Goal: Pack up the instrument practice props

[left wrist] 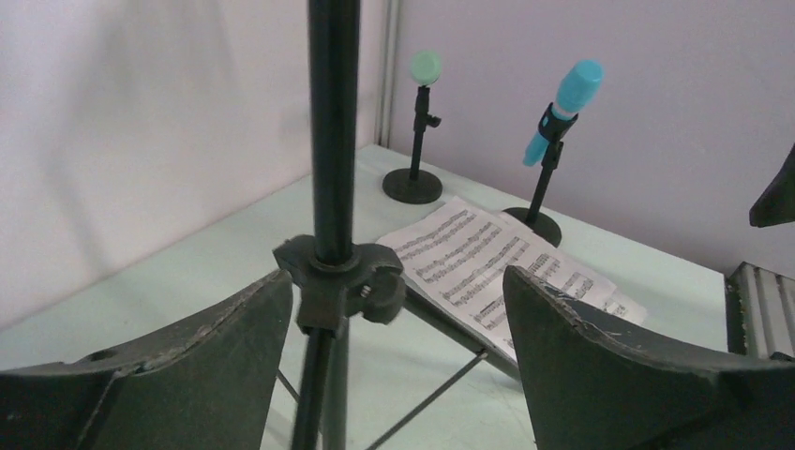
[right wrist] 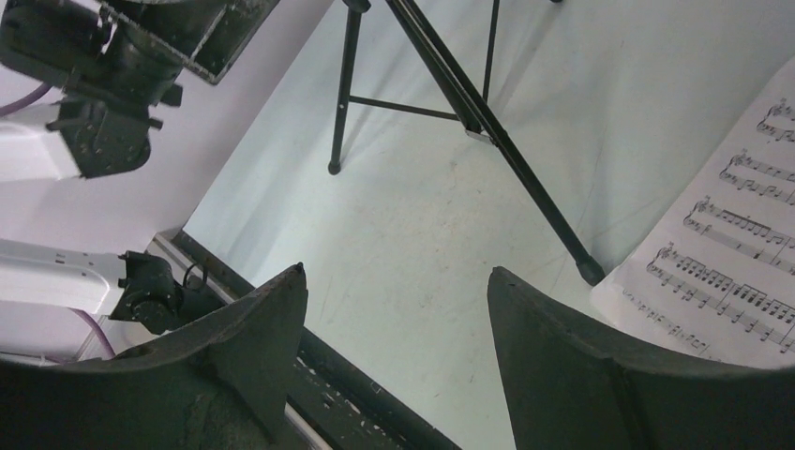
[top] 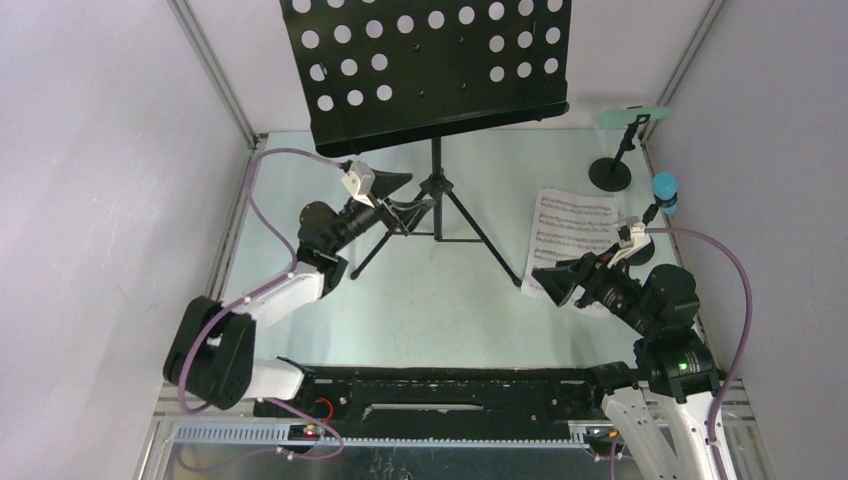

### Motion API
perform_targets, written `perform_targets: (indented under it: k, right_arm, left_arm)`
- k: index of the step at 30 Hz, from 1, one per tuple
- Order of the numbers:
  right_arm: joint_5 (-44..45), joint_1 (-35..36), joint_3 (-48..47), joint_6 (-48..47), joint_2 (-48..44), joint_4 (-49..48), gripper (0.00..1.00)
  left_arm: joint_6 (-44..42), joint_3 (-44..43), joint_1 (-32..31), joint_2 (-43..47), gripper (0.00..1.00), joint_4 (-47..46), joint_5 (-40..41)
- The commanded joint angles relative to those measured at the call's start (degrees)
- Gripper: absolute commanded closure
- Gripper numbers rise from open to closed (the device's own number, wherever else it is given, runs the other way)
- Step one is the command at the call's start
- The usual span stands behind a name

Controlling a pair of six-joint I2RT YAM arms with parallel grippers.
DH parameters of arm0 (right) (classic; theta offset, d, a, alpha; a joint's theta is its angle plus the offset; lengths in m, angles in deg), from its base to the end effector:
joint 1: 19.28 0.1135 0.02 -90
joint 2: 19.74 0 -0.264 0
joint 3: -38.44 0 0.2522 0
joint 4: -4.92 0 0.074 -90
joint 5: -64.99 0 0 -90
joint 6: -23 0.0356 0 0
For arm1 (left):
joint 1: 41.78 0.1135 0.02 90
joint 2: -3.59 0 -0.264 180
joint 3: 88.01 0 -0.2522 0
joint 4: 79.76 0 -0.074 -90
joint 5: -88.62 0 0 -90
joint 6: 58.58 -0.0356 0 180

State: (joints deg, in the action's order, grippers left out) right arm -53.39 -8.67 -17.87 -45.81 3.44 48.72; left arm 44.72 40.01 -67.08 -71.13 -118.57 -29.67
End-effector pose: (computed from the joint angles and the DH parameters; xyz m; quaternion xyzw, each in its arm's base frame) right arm 0.0873 0.0336 0.3358 -0.0870 0.7575 0.3510 0.5434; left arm 0.2498 -0.1367 0.2998 0.2551 0.5595 -0.3948 0.6827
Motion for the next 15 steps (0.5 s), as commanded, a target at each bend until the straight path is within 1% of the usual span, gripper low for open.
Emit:
perform_targets:
  k: [1,3,7,15]
  right_arm:
    - [-1.5,0.4,0.4,-0.1,-1.2,0.9,0.22]
    - [-1.6,0.5,0.5,-0.1,-1.4,1.4,0.22]
    - [-1.6,0.5,0.4,-0.4,-1.4,2.0,0.22]
    - [-1.0,0.5,0.4,-1.1,-1.3,3.6,0.22]
  left_arm:
    - [6.9,-5.9,5.0,-6.1,0.12,-17.9,-15.8]
    - [9.4,-8.8,6.6,-10.1,0.13,-20.4,-19.5]
    - [11.8,-15.7,8.0,-16.2,0.13,-20.6,-26.8]
    - [13.9,-25.9,9.2,-24.9,0.13,-18.5,-34.6]
